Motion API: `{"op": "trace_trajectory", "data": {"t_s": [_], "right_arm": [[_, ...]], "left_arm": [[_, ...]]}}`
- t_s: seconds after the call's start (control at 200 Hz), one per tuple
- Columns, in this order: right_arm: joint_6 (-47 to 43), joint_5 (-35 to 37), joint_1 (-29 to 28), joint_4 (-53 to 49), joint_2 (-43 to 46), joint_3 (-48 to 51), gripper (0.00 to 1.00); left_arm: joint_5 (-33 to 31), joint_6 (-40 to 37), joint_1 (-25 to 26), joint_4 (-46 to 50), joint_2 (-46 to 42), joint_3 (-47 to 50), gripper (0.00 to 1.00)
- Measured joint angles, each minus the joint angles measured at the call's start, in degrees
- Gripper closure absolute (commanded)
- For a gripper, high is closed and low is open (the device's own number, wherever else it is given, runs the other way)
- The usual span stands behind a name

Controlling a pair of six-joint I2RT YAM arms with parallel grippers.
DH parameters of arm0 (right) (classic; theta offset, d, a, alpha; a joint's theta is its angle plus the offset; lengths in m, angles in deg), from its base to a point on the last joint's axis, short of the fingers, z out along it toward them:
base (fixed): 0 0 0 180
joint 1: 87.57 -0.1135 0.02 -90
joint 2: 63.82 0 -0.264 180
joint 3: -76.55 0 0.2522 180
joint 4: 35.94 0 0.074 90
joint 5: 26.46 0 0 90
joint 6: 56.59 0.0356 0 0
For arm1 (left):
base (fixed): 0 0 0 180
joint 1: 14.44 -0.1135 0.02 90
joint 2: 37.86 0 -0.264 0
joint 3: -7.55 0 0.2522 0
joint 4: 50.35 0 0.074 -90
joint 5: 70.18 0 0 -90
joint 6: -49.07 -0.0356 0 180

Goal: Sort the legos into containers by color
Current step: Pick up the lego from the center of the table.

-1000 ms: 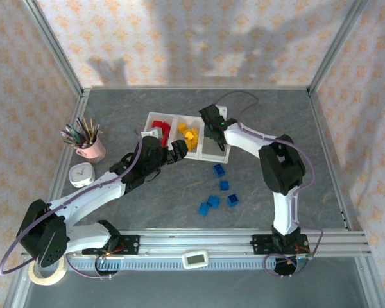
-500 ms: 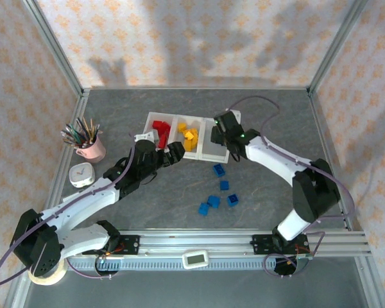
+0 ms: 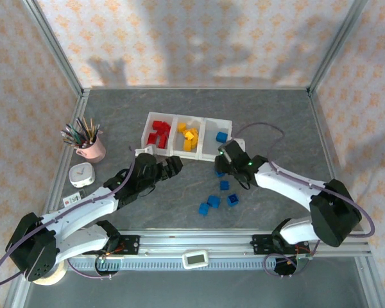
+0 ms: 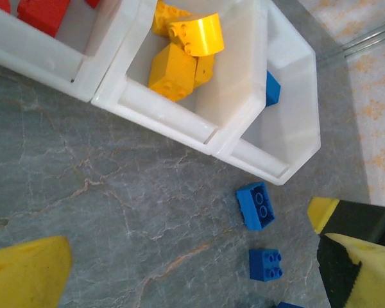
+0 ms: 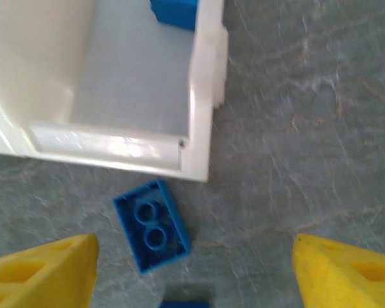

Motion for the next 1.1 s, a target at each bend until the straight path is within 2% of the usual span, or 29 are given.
{"op": "trace_trajectory", "data": {"t_s": [0.305,0.581,0.896,1.101], "right_arm": [[-0.55,-3.02,-1.27,5.07,-3.76,2.95,0.2],[-3.23,-4.35,-1.77,9.33,-10.03,2.82,0.35],[-5.88,-5.33,-2.51,11.3,-14.27,0.68,0.48],[-7.17,-5.07,-3.48,11.58,-16.26,-1.07,0.6]], "left_arm": [[-1.05,1.14,0.09,-1.05,-0.02,0.2,0.01],[-2.47,1.51,0.09,-1.22,-0.02,0.2,0.01],[-2.99,1.49,0.09,-1.22,-0.02,0.2,0.01],[-2.99,1.46,0.09,-1.22,-0.02,0.2,0.01]]}}
